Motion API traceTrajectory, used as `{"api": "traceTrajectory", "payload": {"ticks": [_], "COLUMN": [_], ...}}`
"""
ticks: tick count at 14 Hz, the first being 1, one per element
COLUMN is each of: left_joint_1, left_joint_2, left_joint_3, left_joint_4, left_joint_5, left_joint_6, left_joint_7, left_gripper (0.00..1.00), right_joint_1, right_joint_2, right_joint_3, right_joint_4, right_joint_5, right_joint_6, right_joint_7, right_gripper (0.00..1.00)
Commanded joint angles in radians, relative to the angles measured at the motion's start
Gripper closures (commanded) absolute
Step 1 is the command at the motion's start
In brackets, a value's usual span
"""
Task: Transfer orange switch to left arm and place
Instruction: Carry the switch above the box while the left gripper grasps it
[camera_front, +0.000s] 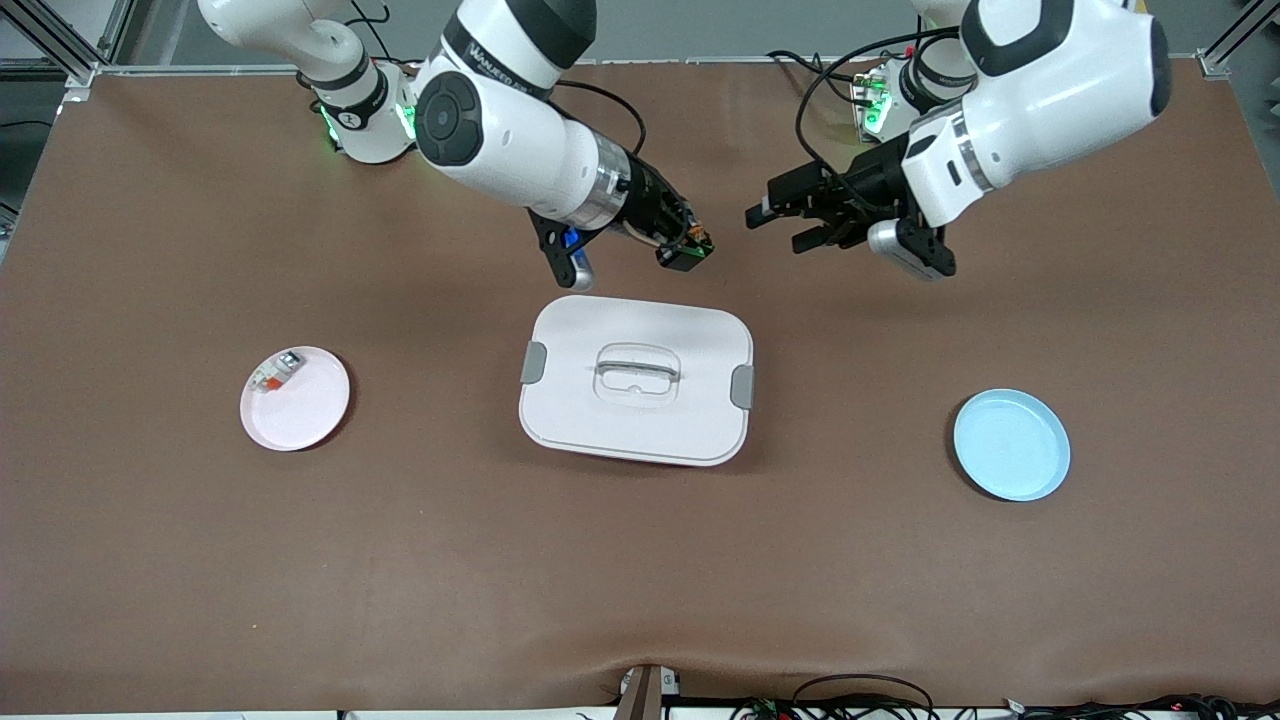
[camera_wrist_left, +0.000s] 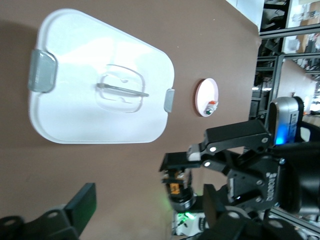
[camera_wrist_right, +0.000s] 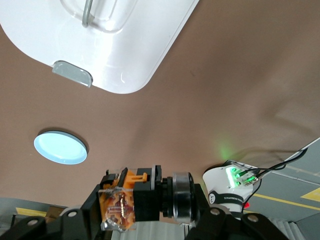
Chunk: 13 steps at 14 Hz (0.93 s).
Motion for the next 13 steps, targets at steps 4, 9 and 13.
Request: {"api": "traceTrajectory", "payload": {"ticks": [4,9,13], "left_joint_1": [0.01,0.01,0.01], "left_joint_2": [-0.058,-0.086,-0.061], "left_joint_3": [-0.029,-0.051,-0.109], "left_joint_4": [-0.084,-0.119,-0.121], "left_joint_5": [-0.11,-0.161,-0.205], "left_joint_6": [0.028,0.055,0.156], "left_joint_7": [0.018,0.055,0.063], "left_gripper": [0.13,0.15,0.18], "right_joint_1": [0.035,0.043,0.05], "right_joint_2": [0.045,0.058,0.067], "right_joint_3": [-0.01,-0.009,-0.009], "right_joint_4": [0.084,0.09,0.092], "right_joint_5": [0.021,0.021,0.023], "right_joint_6": [0.024,0.066,0.074], "right_joint_7": [0.104,0.133,0.134], "right_gripper": [0.86,0.86,0.86]}}
